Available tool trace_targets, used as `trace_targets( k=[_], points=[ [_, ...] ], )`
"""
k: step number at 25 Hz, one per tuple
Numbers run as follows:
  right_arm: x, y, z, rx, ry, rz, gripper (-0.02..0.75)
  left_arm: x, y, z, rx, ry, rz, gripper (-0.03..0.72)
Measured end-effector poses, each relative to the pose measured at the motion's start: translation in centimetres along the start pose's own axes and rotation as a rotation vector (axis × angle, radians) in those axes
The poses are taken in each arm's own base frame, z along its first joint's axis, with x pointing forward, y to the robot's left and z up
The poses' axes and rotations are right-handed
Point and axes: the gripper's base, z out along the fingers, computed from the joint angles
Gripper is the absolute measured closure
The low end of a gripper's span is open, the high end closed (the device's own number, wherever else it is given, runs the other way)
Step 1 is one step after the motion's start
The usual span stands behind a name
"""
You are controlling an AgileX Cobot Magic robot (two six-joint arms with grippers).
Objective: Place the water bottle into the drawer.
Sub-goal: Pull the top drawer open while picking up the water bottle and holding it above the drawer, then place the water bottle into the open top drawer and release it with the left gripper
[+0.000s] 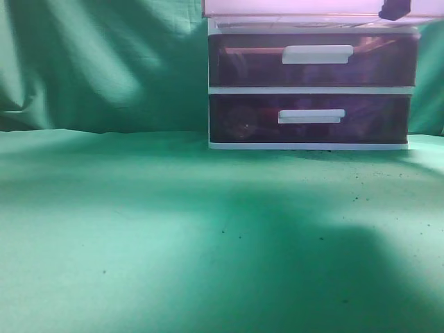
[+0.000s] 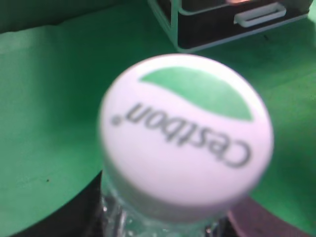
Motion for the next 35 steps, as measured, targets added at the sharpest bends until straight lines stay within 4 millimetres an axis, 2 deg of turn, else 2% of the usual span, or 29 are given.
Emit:
trace_targets(
  k=[4, 7, 9, 14, 17, 20, 22, 25, 27, 29, 35],
  points=[
    [0.0, 0.0, 0.0, 0.005, 0.004, 0.011, 0.649, -0.8, -0.3, 0.0, 0.031, -0.085, -0.037, 0.427],
    [-0.1, -0.1, 0.0, 0.006, 0.003, 0.009, 0.649, -2.4, -0.5, -0.4, 0.072, -0.241, -0.091, 0.427],
    [-0.1, -0.1, 0.0, 0.006, 0.004, 0.010, 0.649, -4.5, -0.6, -0.9, 0.087, -0.381, -0.102, 0.427],
    [-0.1, 0.0, 0.0, 0.006, 0.004, 0.010, 0.649, -11.7, -1.1, -2.7, 0.137, -0.691, -0.120, 0.427],
    [-0.1, 0.0, 0.0, 0.006, 0.004, 0.010, 0.649, -15.5, -2.3, -1.6, 0.185, -0.744, -0.115, 0.427],
    [-0.1, 0.0, 0.0, 0.006, 0.004, 0.010, 0.649, -18.3, -4.6, 1.8, 0.239, -0.698, -0.102, 0.427],
    [-0.1, 0.0, 0.0, 0.006, 0.004, 0.010, 0.649, -19.4, -6.4, 4.1, 0.258, -0.637, -0.056, 0.427],
    [-0.1, 0.0, 0.0, 0.006, 0.004, 0.013, 0.649, -19.3, -8.6, 8.7, 0.246, -0.506, 0.038, 0.427],
    [-0.1, 0.0, 0.0, 0.006, 0.005, 0.017, 0.649, -18.5, -9.4, 11.8, 0.236, -0.426, 0.065, 0.427],
    [0.0, 0.1, 0.0, 0.001, 0.010, 0.021, 0.649, -18.0, -9.8, 13.9, 0.232, -0.389, 0.077, 0.427],
    [-0.1, 0.1, -0.1, 0.006, 0.010, 0.028, 0.649, -17.2, -10.3, 16.9, 0.199, -0.376, 0.173, 0.427]
  ],
)
